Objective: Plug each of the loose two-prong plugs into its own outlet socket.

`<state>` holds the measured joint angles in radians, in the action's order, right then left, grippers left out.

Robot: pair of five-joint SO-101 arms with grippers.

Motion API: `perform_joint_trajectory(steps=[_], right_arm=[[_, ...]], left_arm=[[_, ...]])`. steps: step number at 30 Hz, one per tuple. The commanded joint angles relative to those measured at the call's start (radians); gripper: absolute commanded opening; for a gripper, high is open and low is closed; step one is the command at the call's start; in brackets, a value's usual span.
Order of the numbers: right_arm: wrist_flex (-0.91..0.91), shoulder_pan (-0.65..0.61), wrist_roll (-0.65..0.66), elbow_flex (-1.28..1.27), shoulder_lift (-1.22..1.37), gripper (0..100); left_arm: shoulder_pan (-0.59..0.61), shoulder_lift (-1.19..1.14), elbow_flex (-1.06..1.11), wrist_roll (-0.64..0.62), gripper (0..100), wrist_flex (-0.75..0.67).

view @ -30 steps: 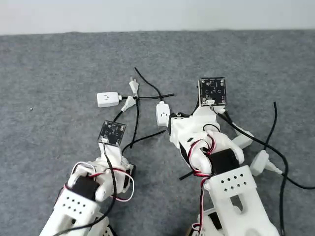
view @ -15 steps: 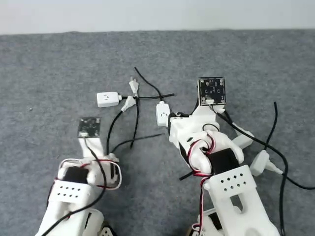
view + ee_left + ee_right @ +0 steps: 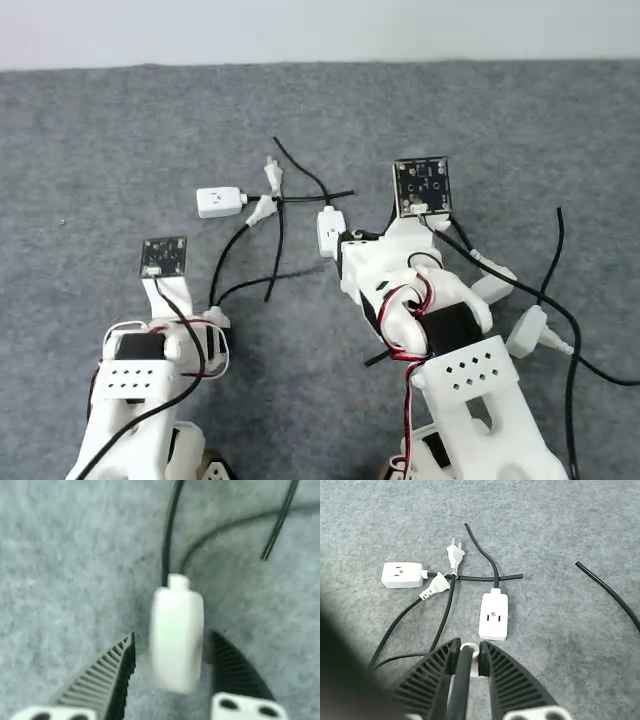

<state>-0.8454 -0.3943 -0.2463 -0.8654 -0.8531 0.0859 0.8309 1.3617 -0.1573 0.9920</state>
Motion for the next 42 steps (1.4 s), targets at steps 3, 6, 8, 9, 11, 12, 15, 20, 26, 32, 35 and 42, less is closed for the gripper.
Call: perform_joint_trajectory(steps=[3,6,8,9,11,12,15,20,26,32,35,42], right_arm=[[0.013,-0.007,0.017,0.011,0.001,0.8],[0.013,-0.007,0.017,0.011,0.001,0.8],[0.013,-0.007,0.017,0.011,0.001,0.8],[0.013,-0.007,0.017,0.011,0.001,0.8],[0.013,-0.007,0.017,0.011,0.001,0.8],[0.015,-0.007,0.017,0.011,0.001,0.8],[0.016,-0.005,0.018,0.011,0.001,0.8],[0.007,0.039,0.054,0.028,-0.012,0.8],[-0.064,0.151,0.06,0.075,-0.041,0.8],[-0.084,0.217,0.06,0.072,-0.077,0.8],[-0.094,0.217,0.06,0.072,-0.077,0.8],[-0.093,0.213,0.06,0.072,-0.071,0.8]], left_arm=[[0.02,0.0,-0.024,0.012,27,-0.006],[0.02,0.0,-0.019,0.063,23,-0.011],[0.017,0.0,-0.019,0.13,19,-0.011],[0.014,0.0,-0.019,0.158,17,-0.011],[-0.009,0.003,-0.018,0.189,12,-0.011],[-0.032,0.009,-0.016,0.189,9,-0.011],[-0.109,0.011,-0.031,0.186,1,-0.014],[-0.249,0.011,-0.104,0.026,1,-0.012],[-0.46,0.003,-0.18,-0.187,2,-0.014],[-0.617,-0.028,-0.225,-0.465,6,-0.149],[-0.649,-0.173,-0.239,-0.58,13,-0.176],[-0.562,-0.574,-0.374,-0.5,11,-0.183]])
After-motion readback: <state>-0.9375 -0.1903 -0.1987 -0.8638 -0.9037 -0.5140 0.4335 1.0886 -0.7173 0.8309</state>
